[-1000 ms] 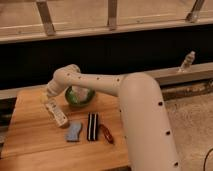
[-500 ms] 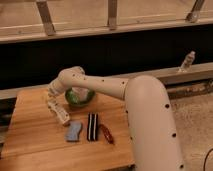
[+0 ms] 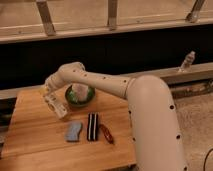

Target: Stand the bottle upright

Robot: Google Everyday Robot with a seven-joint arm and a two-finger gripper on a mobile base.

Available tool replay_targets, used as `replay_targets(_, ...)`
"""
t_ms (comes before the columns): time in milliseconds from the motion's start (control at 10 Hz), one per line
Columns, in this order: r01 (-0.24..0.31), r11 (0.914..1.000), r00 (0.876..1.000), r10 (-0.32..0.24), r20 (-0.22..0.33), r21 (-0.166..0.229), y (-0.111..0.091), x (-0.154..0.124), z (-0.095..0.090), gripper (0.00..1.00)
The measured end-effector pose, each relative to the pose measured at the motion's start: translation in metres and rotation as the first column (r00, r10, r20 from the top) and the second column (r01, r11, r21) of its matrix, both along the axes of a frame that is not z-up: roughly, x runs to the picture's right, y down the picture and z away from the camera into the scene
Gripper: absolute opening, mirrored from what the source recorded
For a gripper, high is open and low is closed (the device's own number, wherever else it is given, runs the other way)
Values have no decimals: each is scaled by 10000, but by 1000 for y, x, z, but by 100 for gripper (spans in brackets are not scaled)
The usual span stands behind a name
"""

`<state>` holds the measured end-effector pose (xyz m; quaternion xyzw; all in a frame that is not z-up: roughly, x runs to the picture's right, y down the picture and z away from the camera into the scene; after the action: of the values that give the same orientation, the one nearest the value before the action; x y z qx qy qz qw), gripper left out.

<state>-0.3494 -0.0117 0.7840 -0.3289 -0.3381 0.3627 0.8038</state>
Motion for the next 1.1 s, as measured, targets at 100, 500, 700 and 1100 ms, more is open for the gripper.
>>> replay_targets(100,-70,9995,9999,66,133,304,-8,-2,-5,0)
replay_targets(500,-2596,9540,9423,2164,2554,1496,-2,7,1,0)
replay_targets(700,-3621,9184,8875,2874,3601,1594,3,11,8,0)
replay_targets(1100,-3575,9202,8869,2809,3669,1597,5,11,7,3)
